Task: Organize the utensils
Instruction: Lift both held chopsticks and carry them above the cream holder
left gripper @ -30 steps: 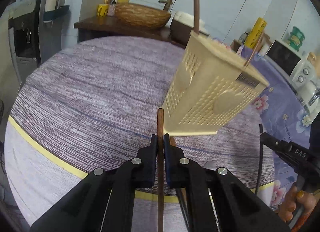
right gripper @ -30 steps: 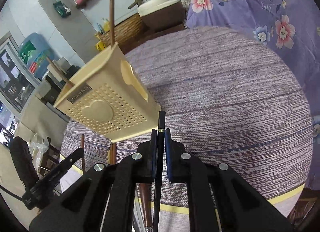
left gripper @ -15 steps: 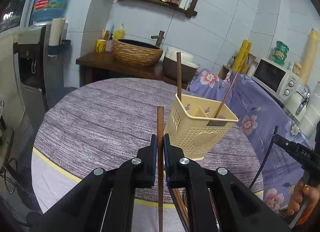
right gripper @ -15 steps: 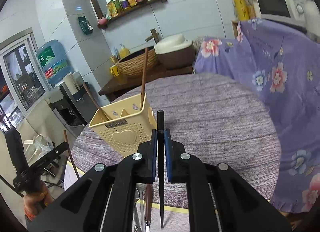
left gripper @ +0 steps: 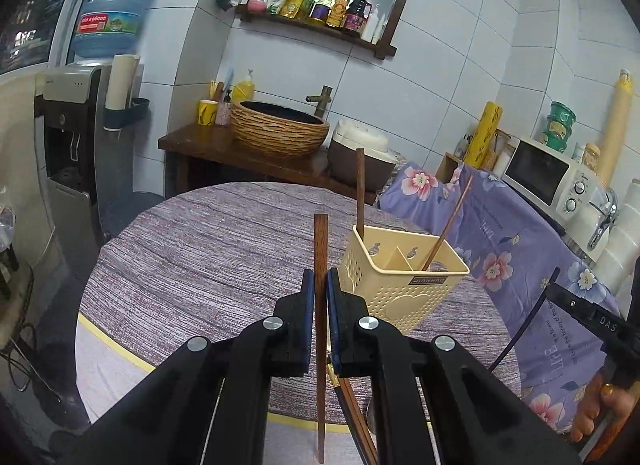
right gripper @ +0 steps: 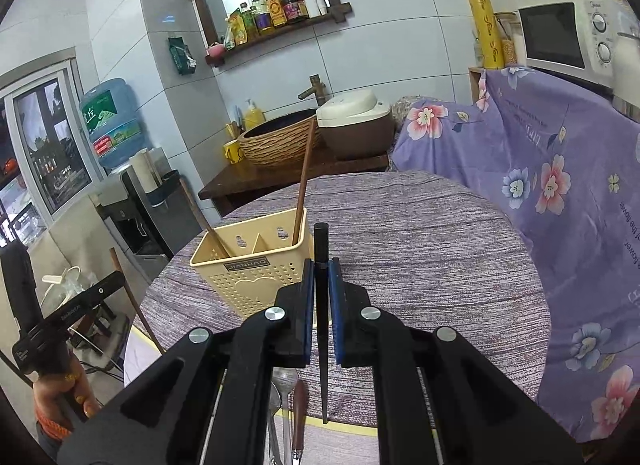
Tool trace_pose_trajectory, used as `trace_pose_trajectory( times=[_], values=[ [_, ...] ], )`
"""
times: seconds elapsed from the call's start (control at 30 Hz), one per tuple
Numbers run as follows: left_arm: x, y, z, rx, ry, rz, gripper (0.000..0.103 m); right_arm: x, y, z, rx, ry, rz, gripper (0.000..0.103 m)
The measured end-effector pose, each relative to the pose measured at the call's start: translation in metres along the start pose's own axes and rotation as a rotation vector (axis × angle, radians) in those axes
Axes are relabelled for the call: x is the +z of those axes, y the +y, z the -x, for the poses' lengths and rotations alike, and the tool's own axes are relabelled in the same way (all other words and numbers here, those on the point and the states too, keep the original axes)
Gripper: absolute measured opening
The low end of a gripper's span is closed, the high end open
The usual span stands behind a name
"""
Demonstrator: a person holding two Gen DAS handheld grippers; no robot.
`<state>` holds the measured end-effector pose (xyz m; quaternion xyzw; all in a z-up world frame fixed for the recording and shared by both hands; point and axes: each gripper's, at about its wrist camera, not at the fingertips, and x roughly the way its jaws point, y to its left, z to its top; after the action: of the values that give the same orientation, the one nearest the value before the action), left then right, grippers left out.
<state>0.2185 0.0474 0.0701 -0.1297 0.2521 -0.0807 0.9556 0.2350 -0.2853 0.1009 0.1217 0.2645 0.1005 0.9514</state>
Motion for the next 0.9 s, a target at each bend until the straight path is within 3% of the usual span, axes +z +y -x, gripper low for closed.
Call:
trace_pose_trajectory(
  times=[0.27,0.47,0.7,0.9],
  values=[
    [0.008,0.001,0.006,-0.004,-0.018,-0.005,0.008,0.004,0.000,0.006,0.010,-0.013,0.005,0.008],
    [0.029,-0.006,0.014,-0.021,-0.046,-0.030,0.008,0.028,0.015,0.013,0.028,-0.047,0.049,0.008],
    [0.078,-0.022,0.033,-0.073,-0.093,-0.075,0.008,0.087,0.039,0.028,0.081,-0.086,0.105,0.008],
    [0.133,-0.051,0.049,-0.103,-0.203,-0.103,0.008,0.151,0.061,0.040,0.118,-0.164,0.085,0.008]
  ],
)
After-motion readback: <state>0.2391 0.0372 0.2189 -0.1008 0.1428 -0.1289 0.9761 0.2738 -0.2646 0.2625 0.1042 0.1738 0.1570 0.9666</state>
